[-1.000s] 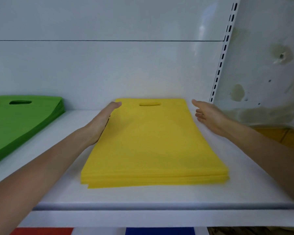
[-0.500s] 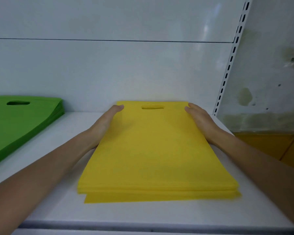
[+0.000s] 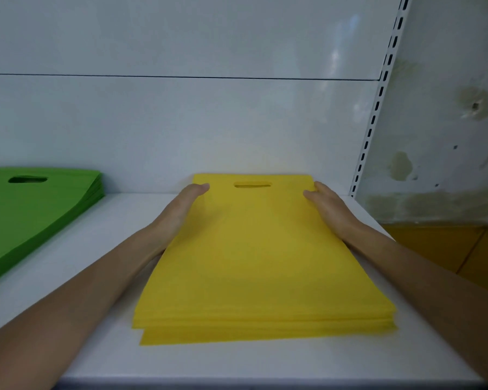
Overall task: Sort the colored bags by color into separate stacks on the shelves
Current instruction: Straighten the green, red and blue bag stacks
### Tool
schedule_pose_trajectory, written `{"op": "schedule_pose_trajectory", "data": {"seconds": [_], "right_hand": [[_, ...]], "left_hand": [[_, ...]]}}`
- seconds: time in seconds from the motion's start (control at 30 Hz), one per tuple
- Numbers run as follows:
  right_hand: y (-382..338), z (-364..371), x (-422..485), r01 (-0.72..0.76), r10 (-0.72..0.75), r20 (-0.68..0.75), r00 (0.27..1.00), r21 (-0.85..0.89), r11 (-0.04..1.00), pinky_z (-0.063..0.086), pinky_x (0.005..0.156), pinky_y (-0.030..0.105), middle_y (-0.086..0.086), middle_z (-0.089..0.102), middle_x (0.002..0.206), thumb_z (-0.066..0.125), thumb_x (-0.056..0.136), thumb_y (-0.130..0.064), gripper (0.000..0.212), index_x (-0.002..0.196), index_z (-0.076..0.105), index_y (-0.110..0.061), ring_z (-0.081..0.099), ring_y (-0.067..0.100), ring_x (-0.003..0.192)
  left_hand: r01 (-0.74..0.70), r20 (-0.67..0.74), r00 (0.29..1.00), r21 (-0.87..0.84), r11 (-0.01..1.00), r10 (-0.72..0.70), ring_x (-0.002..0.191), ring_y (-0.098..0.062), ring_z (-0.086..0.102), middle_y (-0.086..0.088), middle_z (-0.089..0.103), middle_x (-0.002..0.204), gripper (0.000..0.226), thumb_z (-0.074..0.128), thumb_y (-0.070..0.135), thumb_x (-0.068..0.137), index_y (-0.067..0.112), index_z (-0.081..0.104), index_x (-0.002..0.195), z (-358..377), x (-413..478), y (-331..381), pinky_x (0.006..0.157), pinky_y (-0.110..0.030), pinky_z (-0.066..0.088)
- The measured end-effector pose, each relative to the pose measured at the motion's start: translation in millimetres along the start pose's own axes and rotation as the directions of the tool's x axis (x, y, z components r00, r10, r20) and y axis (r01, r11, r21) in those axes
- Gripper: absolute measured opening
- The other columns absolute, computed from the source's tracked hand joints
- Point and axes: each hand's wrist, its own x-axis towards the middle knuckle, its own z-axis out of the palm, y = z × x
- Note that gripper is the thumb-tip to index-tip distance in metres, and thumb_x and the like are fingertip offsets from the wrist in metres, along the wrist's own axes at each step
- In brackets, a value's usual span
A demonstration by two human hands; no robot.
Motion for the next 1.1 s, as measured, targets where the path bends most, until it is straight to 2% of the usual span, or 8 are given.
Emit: {"op": "schedule_pose_trajectory", "data": {"seconds": [0.07,0.17,0.37,0.5,0.63,0.8,0.93,1.1], "right_hand": [[-5,0,-7,0.009,-0.009,-0.008,1.0,0.041,0.999,0.033,0.103,0.033,-0.003,0.044,0.129,0.044,0.097,-0.034,0.054,0.144,0.028,-0.011,0.043,0.015,0.121],[-6,-11,-10,0.0,-0.001,0.013,1.0,0.066,0.998,0.028,0.112,0.036,0.0,0.025,0.152,0.047,0.094,-0.044,0.07,0.148,0.017,-0.013,0.032,0.019,0.136],[11,-22,-49,-0.083,0.064,0.189,0.98,0.094,0.992,0.035,0.109,0.044,-0.003,0.046,0.141,0.075,0.048,-0.066,0.107,0.139,0.041,-0.022,0.047,0.021,0.127],[-1,-24,-73,-0.043,0.022,0.18,0.983,0.119,0.992,0.039,0.106,0.042,0.0,0.054,0.132,0.063,0.082,-0.042,0.054,0.129,0.051,-0.018,0.055,0.019,0.114],[-4,-52,-115,-0.027,0.042,0.121,0.992,-0.119,0.993,0.039,0.102,0.036,-0.003,0.059,0.121,0.058,0.087,-0.035,0.053,0.136,0.043,-0.024,0.059,0.017,0.107],[-11,-55,-147,-0.018,0.034,0.225,0.974,-0.074,0.997,0.038,0.092,0.026,-0.012,0.058,0.116,0.066,0.073,-0.034,0.052,0.123,0.051,-0.034,0.056,-0.001,0.102],[-10,-57,-152,0.019,0.002,0.246,0.969,-0.083,0.996,0.038,0.093,0.022,-0.022,0.06,0.109,0.075,0.069,-0.034,0.046,0.11,0.055,-0.039,0.054,-0.011,0.102],[5,-60,-153,0.141,-0.109,0.247,0.963,-0.115,0.983,0.047,0.081,0.013,-0.024,0.064,0.112,0.073,0.023,-0.079,0.103,0.115,0.058,-0.037,0.057,-0.011,0.104]], "left_hand": [[-0.017,0.084,0.996,0.129,0.992,0.007,0.122,-0.016,0.047,0.002,0.049,0.137,0.077,0.054,0.076,0.063,0.031,0.052,0.126,3,-26,14,0.11,-0.039,0.029],[-0.093,0.131,0.989,0.178,0.98,0.071,0.124,-0.012,0.043,0.0,0.043,0.138,0.041,0.038,0.054,0.091,0.035,0.043,0.127,-11,-52,22,0.107,-0.03,0.029],[-0.017,0.168,0.986,0.167,0.986,-0.012,0.118,-0.009,0.052,0.006,0.046,0.139,0.072,0.066,0.064,0.055,0.037,0.056,0.12,-21,-108,4,0.104,-0.029,0.034],[-0.096,0.046,0.995,0.444,0.891,0.084,0.13,-0.007,0.035,0.015,0.035,0.143,0.101,0.056,0.069,0.052,0.047,0.017,0.143,-15,-132,1,0.1,-0.024,0.027],[-0.116,0.003,0.99,0.597,0.794,0.142,0.1,0.005,0.048,0.013,0.044,0.133,0.099,0.056,0.071,0.048,0.058,0.011,0.135,-26,-170,-7,0.083,-0.022,0.038],[-0.273,0.131,0.96,0.648,0.711,0.249,0.097,0.021,0.049,0.047,0.039,0.11,0.101,0.063,0.07,0.033,0.072,0.01,0.12,-20,-185,-19,0.078,-0.002,0.039],[-0.312,0.108,0.937,0.685,0.658,0.333,0.108,0.009,0.047,0.035,0.04,0.122,0.101,0.064,0.067,0.033,0.074,0.013,0.12,-18,-182,-22,0.082,-0.004,0.037],[-0.358,0.095,0.901,0.711,0.605,0.422,0.095,0.023,0.048,0.047,0.05,0.103,0.099,0.072,0.068,0.034,0.08,0.015,0.114,-16,-186,-24,0.071,0.004,0.036]]}}
